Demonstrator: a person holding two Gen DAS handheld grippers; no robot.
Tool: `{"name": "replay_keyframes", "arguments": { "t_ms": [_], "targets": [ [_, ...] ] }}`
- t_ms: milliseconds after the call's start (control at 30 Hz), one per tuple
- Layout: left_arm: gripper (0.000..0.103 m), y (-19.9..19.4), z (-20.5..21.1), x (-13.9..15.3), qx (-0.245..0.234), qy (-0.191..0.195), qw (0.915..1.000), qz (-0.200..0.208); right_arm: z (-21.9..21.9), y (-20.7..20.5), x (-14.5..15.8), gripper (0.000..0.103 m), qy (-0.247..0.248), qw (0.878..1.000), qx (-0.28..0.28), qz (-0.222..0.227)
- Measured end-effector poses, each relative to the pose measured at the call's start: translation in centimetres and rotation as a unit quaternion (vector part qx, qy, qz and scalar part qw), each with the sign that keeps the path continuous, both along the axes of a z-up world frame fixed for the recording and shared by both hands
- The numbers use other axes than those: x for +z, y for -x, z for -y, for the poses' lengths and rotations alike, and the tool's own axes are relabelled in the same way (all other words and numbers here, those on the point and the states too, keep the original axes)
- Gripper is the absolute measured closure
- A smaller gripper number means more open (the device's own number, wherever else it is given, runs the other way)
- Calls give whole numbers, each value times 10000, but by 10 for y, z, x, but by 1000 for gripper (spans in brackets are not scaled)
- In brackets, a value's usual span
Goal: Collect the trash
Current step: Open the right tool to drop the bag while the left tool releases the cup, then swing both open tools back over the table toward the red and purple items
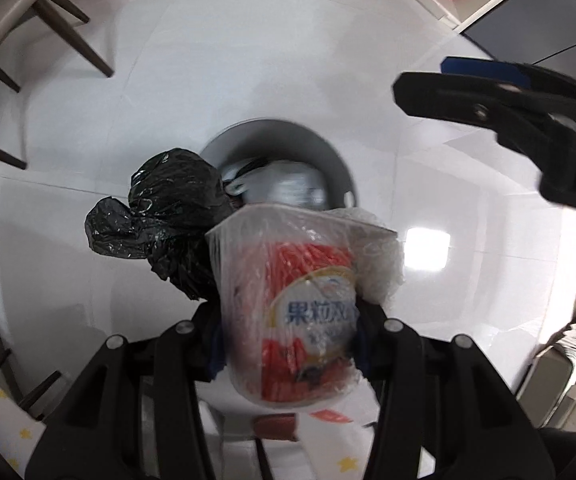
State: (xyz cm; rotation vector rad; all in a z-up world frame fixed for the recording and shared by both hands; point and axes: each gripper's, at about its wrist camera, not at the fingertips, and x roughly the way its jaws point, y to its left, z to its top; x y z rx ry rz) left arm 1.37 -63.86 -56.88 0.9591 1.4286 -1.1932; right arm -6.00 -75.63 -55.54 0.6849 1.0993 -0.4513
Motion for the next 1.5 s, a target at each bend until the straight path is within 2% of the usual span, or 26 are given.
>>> {"name": "replay_keyframes", "arguments": {
  "t_ms": [67, 100, 133, 200, 500, 700, 900, 1067, 1300, 1400, 1500],
  "targets": [
    [53, 4, 7, -5, 34, 18, 9998, -208, 2, 7, 4, 36, 43, 10000, -46, -15],
    [49, 6, 12, -7, 30, 5, 9997, -244, 4, 11, 6, 36, 66, 10000, -54, -25],
    [38, 8, 15, -9, 38, 0, 9996, -265, 5, 13, 8, 36, 103, 9999, -54, -39],
    [26, 10, 19, -11, 59, 20, 9998, -207, 5, 13, 11, 36, 183, 9998, -41, -69],
    [26, 7, 19, 12, 126, 70, 9999, 85, 2, 12, 30, 36, 346, 9994, 3, -53],
    [26, -4, 10, 55, 305, 250, 9985, 387, -10, 12, 71, 36, 495, 9986, 150, 126],
    [26, -22, -16, 132, 726, 680, 9928, 661, -32, 8, 140, 36, 789, 9952, 447, 360],
    [26, -32, -56, 211, 1270, 1139, 9806, 968, -65, 0, 206, 36, 1045, 9892, 852, 578],
    [26, -42, -146, 304, 2244, 1587, 9523, 1327, -134, -29, 288, 36, 1165, 9749, 1640, 955],
    [26, -45, -200, 336, 2734, 1670, 9341, 1573, -173, -48, 316, 36, 1210, 9636, 2107, 1118],
    [26, -52, -266, 365, 3332, 1687, 9101, 1796, -224, -65, 346, 36, 1137, 9470, 2693, 1333]
  ]
}}
